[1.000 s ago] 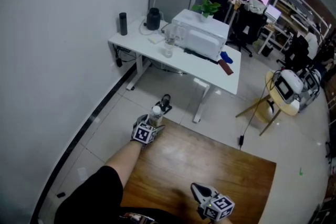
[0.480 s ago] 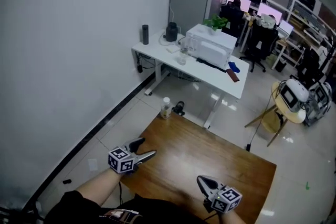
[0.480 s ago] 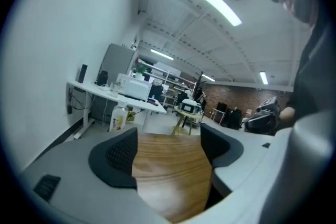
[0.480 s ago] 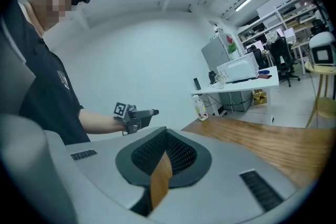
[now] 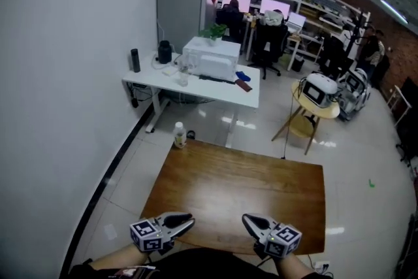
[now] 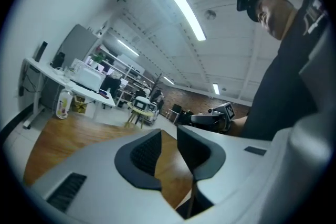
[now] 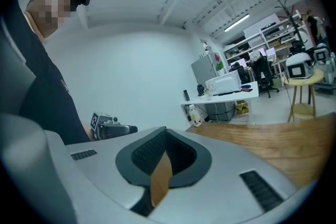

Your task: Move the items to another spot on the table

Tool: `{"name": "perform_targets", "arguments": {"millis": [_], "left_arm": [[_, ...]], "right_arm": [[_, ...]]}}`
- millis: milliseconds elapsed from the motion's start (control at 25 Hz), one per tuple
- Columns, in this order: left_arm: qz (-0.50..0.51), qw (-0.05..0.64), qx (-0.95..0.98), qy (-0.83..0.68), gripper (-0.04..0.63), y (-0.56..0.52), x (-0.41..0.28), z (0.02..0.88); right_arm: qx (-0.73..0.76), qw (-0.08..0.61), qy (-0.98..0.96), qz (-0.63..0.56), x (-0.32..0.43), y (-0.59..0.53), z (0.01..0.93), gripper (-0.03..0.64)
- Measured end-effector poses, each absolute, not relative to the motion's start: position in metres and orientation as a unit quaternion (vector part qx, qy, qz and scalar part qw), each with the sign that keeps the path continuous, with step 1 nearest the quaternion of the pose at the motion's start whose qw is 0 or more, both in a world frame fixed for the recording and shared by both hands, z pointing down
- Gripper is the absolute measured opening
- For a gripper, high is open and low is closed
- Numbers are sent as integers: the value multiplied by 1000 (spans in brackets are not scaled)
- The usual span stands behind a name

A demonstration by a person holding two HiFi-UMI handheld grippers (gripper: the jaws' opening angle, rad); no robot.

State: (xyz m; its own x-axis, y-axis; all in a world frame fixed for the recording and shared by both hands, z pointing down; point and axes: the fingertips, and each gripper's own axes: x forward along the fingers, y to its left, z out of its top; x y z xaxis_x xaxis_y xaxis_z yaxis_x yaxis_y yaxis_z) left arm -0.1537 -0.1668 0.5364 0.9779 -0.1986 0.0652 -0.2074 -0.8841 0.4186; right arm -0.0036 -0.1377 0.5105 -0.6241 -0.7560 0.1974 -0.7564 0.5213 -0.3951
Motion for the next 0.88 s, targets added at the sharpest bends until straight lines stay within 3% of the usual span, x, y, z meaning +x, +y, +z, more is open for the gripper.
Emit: {"name": "perform_targets", "arguments": {"millis": [120, 400, 880], "left_arm": [[9, 231, 971, -66, -8, -149, -155, 528], [16, 226, 974, -14, -9, -98, -113, 511], [7, 241, 971, 7, -9, -3, 22, 496]], "right_arm": [[461, 10, -855, 236, -17, -112, 515, -8], [449, 13, -869, 210, 0, -58, 506, -8], [420, 28, -886, 197, 99, 48, 515, -11]]}}
